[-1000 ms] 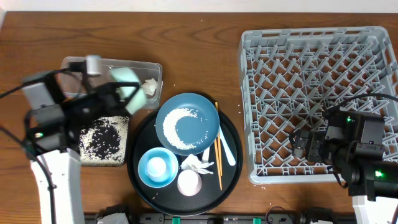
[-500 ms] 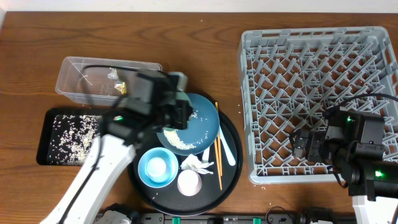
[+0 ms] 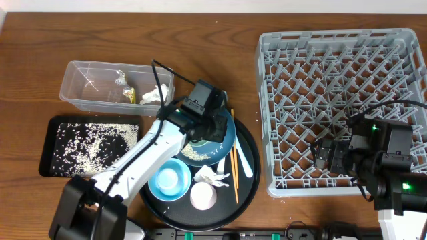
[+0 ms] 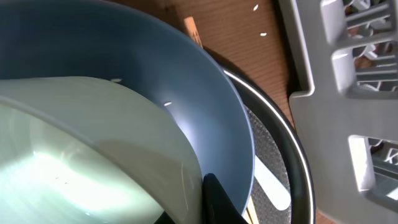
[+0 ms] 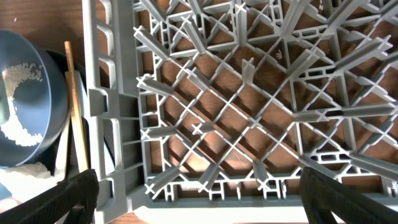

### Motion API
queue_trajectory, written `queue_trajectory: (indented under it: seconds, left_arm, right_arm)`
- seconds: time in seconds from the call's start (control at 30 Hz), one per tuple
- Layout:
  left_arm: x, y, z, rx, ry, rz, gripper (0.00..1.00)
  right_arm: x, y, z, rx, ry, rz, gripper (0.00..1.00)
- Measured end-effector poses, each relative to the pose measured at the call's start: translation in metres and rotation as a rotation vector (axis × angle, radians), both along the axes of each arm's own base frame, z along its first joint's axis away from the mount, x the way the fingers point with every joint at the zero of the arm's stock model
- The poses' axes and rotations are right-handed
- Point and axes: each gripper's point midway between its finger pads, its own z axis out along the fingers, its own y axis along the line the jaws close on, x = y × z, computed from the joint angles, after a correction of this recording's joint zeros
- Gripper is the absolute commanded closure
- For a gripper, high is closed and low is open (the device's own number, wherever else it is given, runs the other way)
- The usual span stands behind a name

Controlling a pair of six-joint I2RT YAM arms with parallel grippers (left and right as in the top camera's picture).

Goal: Sort waste into correct bins and load items into the dishwasher rack
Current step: 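Return the green bowl with the left gripper onto the blue plate, then reach the right gripper to the pink cup and grasp it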

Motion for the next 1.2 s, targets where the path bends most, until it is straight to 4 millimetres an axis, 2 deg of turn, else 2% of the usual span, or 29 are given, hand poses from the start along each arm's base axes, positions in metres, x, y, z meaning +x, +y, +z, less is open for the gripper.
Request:
queue_trajectory:
  seconds: [0.07, 0.27, 0.5, 0.6, 0.7, 0.77, 0.87, 0.97, 1.03, 1.1, 1.2]
  left_arm:
    - [0.0, 0.0, -0.001, 0.002, 0.001, -0.001, 0.88]
    - [0.001, 0.001, -0.001, 0.012, -0.005, 0.002, 0.56]
    - [-0.003, 0.006, 0.0, 0.019, 0.011, 0.01, 0.49]
    - [-0.004, 0.018, 0.015, 0.01, -0.003, 0.039, 0.45]
    - [-0.003, 0.047, 0.041, -0.004, -0.034, 0.116, 0.41]
    - [-0.004, 0.078, 0.057, 0.01, -0.051, 0.199, 0.37]
    - [-0.01, 0.129, 0.07, 0.06, -0.051, 0.344, 0.35]
    - [-0.025, 0.182, 0.074, 0.124, -0.018, 0.508, 0.35]
    - [-0.035, 0.209, 0.074, 0.151, 0.014, 0.603, 0.34]
    - [-0.044, 0.237, 0.073, 0.173, 0.044, 0.709, 0.34]
    - [-0.052, 0.267, 0.072, 0.179, 0.076, 0.851, 0.3]
  right_arm:
    - [0.0, 0.0, 0.0, 0.0, 0.0, -0.001, 0.01]
    - [-0.001, 0.0, 0.0, 0.0, 0.003, 0.0, 0.01]
    - [-0.004, 0.0, -0.002, 0.002, 0.017, 0.0, 0.01]
    - [-0.004, 0.0, -0.002, 0.002, 0.018, 0.0, 0.01]
    - [-0.002, 0.0, -0.001, 0.002, 0.011, 0.0, 0.01]
    - [0.0, 0.0, 0.0, 0.002, -0.002, 0.001, 0.01]
    - [0.006, 0.004, 0.005, 0.019, -0.031, 0.014, 0.01]
    - [0.011, 0.013, 0.01, 0.061, -0.063, 0.048, 0.07]
    - [0.013, 0.021, 0.012, 0.096, -0.072, 0.083, 0.13]
    - [0.013, 0.033, 0.011, 0.127, -0.066, 0.145, 0.13]
    - [0.01, 0.061, 0.006, 0.161, -0.031, 0.274, 0.11]
